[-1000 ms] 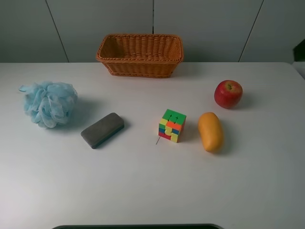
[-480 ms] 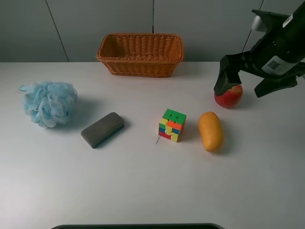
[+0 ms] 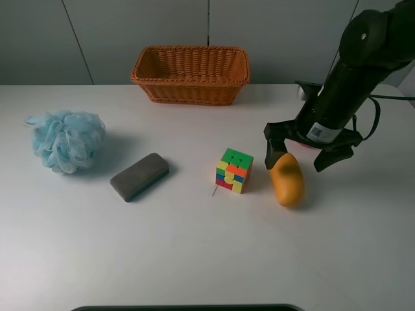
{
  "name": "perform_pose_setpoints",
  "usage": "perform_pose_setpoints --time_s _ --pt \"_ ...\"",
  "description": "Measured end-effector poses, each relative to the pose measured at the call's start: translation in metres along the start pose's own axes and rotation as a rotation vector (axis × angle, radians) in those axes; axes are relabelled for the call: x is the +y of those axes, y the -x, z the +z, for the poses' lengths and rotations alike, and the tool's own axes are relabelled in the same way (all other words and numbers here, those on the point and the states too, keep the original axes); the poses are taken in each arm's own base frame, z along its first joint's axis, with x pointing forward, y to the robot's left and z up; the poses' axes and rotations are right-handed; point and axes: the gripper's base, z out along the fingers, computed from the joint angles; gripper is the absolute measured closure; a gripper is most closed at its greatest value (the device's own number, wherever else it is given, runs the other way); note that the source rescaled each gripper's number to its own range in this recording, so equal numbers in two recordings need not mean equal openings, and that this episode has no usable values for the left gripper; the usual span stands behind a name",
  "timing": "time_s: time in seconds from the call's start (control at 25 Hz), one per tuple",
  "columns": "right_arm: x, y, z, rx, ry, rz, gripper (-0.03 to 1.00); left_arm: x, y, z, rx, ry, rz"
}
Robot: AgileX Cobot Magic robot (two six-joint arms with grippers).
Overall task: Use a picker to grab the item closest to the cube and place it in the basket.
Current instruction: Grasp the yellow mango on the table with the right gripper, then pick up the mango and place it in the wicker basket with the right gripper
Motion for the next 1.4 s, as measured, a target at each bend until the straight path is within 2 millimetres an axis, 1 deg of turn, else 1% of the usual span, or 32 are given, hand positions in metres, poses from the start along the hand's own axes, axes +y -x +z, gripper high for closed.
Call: perform_pose_setpoints --time_s 0.16,0.36,0.56,0.6,0.64,0.72,0.76,1.2,1.24,1.32,1.4 --pt "0.000 0.002 0.018 0.039 -0.002 -0.006 -0.03 0.000 0.000 0.000 0.000 0.000 -0.002" --pt "0.007 0.003 0.033 0.049 0.000 -0.020 -0.03 0.000 0.000 0.000 0.000 0.000 -0.002" --pt "0.007 0.004 0.037 0.041 -0.001 -0.019 -0.03 0.000 0.000 0.000 0.000 0.000 -0.002" --pt "0.007 0.004 0.037 0.039 0.000 -0.019 0.08 0.000 0.000 0.000 0.000 0.000 -0.002" --pt "0.007 0.004 0.037 0.039 0.000 -0.019 0.34 0.000 0.000 0.000 0.000 0.000 -0.002" --pt "0.007 0.004 0.037 0.039 -0.002 -0.018 0.97 0.000 0.000 0.000 0.000 0.000 -0.002" --pt "0.008 0.004 0.037 0.039 -0.002 -0.024 0.90 0.000 0.000 0.000 0.000 0.000 -0.002" --pt "0.007 0.002 0.035 0.053 -0.005 -0.054 0.91 0.000 0.000 0.000 0.000 0.000 -0.004" --pt "0.008 0.001 0.032 0.051 -0.003 -0.054 0.91 0.000 0.000 0.000 0.000 0.000 -0.004" --pt "0.009 0.001 0.016 0.025 -0.007 -0.058 0.91 0.000 0.000 0.000 0.000 0.000 -0.004" --pt "0.013 0.005 -0.013 -0.053 -0.001 -0.063 0.91 0.000 0.000 0.000 0.000 0.000 -0.004"
